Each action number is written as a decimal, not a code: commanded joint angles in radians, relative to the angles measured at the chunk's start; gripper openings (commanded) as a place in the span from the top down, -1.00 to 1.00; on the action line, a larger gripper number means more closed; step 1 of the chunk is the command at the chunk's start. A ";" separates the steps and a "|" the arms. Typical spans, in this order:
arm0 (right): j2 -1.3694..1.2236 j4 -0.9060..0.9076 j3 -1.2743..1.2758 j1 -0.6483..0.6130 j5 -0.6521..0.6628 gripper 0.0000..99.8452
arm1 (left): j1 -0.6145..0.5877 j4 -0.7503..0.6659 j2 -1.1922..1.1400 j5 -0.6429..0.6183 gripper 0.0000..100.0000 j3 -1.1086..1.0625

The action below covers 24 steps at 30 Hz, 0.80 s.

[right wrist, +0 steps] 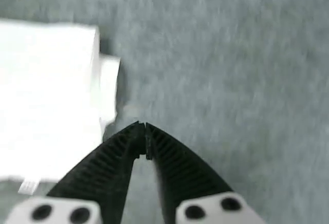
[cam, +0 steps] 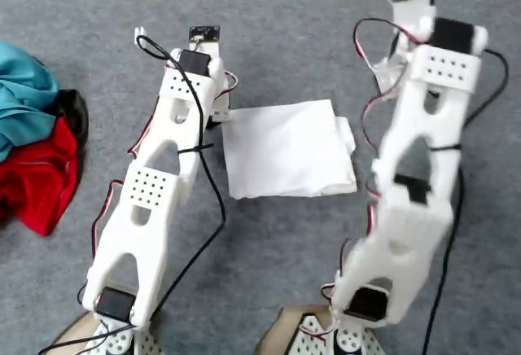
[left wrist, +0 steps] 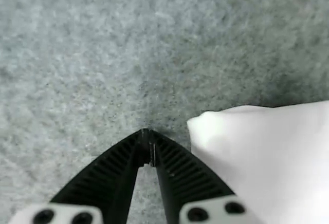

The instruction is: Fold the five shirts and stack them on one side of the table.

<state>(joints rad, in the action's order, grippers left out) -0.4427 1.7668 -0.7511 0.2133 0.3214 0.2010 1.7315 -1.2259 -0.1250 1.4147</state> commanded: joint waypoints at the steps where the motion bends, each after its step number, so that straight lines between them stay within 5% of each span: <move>1: 0.331 0.012 0.314 0.031 0.009 0.98 | -0.008 0.008 0.016 -0.009 0.96 0.041; 14: 0.828 -0.049 1.130 0.030 0.084 0.97 | -0.014 0.005 0.016 -0.009 0.96 0.041; 24: 0.849 -0.256 1.296 -0.035 -0.445 0.62 | -0.014 0.003 0.007 -0.009 0.96 0.041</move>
<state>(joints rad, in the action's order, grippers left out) 0.3690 1.5643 0.5271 0.2240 0.0284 0.1949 1.7315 -1.2352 -0.1250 1.4162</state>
